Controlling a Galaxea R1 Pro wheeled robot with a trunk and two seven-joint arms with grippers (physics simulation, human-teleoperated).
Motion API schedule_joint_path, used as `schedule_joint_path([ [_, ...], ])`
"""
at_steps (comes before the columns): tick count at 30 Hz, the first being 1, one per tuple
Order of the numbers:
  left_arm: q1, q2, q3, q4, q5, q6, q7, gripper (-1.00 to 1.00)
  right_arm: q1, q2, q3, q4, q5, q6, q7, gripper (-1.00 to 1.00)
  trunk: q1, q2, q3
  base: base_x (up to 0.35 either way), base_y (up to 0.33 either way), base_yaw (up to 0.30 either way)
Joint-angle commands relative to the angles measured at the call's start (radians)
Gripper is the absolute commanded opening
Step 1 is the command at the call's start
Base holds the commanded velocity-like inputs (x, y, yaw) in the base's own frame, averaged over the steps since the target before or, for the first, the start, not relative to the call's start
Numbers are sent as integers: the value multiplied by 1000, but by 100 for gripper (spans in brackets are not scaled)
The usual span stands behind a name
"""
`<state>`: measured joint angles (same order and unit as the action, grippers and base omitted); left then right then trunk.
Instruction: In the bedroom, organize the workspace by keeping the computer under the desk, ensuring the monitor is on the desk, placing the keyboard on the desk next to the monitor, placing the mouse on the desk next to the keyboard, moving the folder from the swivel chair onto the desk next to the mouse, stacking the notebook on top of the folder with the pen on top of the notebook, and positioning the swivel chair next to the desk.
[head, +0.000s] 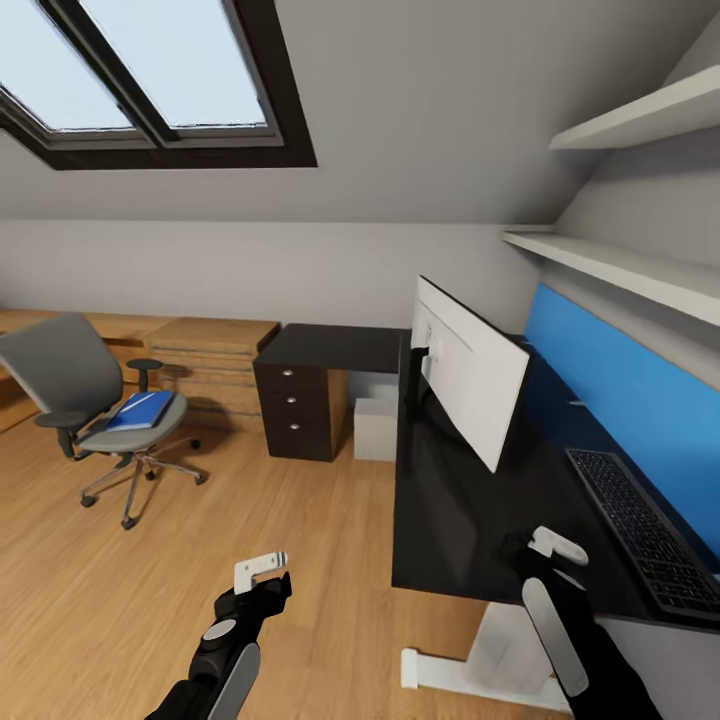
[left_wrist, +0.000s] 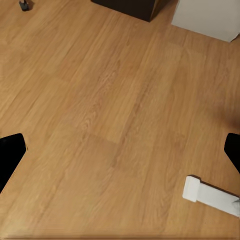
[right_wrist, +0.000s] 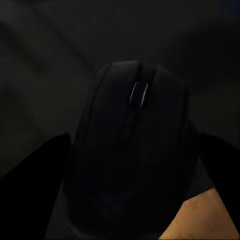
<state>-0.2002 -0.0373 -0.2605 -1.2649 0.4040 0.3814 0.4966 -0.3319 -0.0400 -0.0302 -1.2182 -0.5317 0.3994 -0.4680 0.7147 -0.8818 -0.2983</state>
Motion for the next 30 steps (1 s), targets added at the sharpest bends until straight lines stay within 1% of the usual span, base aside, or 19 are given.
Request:
schedule_joint_path([
  [1,-1,0,-2,-1,9,2,8,100,2,0,12,-5,-10,2,-2,-100,0,-1,-1,-236,230,0],
  [5,-1,1,-2,-1,9,2,8,100,5,6,33,-9,-13,4,-3,-100,0,-1,-1,-236,251,0],
  [6,-1,1,-2,-1,9,2,8,100,5,12,40,-12,-13,4,-3,-100,0,-1,-1,-228,265,0],
  [8,-1,1,-1,-1,9,3,7,100,5,35,53,-21,-10,4,-4,-100,0,-1,-1,-205,281,0],
  [9,-1,1,0,-1,10,4,5,100,5,47,70,-24,-8,3,-5,-100,0,-1,-1,-167,300,0],
  [13,-1,6,2,-1,12,6,4,100,6,53,111,-26,-5,2,-17,-100,0,-1,-1,-131,309,0],
  [14,-1,19,2,-1,15,8,1,100,9,55,136,-31,-4,1,-29,-100,0,-1,-1,-20,322,0],
  [16,-1,21,4,-1,16,8,1,100,9,55,146,-32,-4,1,-31,-100,0,-1,-1,-12,326,5],
  [17,-1,23,57,-1,18,10,-1,100,10,54,208,-52,-4,1,-77,-100,0,-1,-1,-1,333,213],
  [20,-1,23,74,-1,19,10,-1,100,12,54,251,-63,-4,1,-136,-100,0,-1,-1,-1,335,237],
  [22,-1,23,77,-1,18,10,-1,100,13,54,274,-66,-4,0,-157,-100,0,-1,-2,0,337,242],
  [24,-1,24,78,-1,18,10,-1,100,13,54,282,-67,-4,1,-164,-100,0,-1,-3,42,334,191],
  [30,-1,24,78,-1,17,10,-1,100,15,50,286,-73,-4,1,-167,-100,0,-1,-5,176,296,60],
])
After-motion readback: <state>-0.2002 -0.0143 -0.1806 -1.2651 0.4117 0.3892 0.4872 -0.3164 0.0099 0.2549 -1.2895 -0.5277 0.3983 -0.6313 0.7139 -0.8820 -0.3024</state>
